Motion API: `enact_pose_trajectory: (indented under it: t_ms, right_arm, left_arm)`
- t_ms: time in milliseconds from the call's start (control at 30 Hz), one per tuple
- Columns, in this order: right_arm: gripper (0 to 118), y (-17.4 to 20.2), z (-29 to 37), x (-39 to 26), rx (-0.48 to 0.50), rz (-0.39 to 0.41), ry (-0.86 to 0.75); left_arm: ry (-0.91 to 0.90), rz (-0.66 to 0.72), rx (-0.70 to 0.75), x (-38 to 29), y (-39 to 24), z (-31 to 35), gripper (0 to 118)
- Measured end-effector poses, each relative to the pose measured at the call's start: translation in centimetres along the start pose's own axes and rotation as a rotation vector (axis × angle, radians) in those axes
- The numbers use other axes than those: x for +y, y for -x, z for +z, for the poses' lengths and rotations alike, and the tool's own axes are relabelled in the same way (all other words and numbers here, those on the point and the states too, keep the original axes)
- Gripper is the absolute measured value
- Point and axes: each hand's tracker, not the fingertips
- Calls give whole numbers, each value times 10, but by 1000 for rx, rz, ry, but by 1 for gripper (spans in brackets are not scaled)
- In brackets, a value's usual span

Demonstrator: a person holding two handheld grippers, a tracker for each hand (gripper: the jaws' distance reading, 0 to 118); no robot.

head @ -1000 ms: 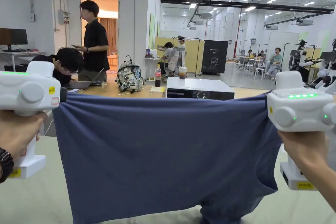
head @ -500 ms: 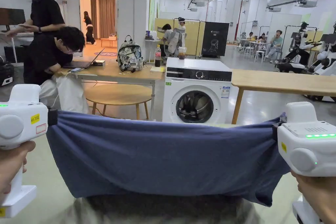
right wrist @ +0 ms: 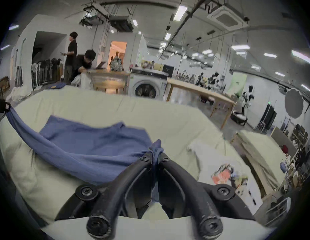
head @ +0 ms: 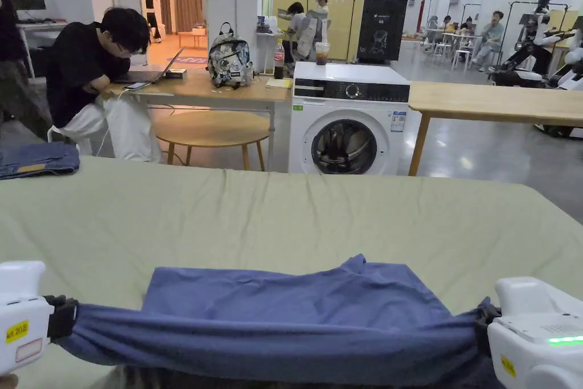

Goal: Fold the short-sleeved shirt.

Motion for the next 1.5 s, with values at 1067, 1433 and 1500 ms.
enact_pose_trajectory:
  t_ms: [1067,1433,1500]
  right_arm:
    - [20,-2,-34,-136,54,-18,478]
    - [78,3,-14,-60,17,-185,81]
    - [78,11,-14,-50,49,-217,-48]
  left_arm:
    - [468,62,-29,-103,14,-49,0]
    - [127,83,-36,-44,-22,-20,58]
    - [46,64,-56,-36,-35,-17,58]
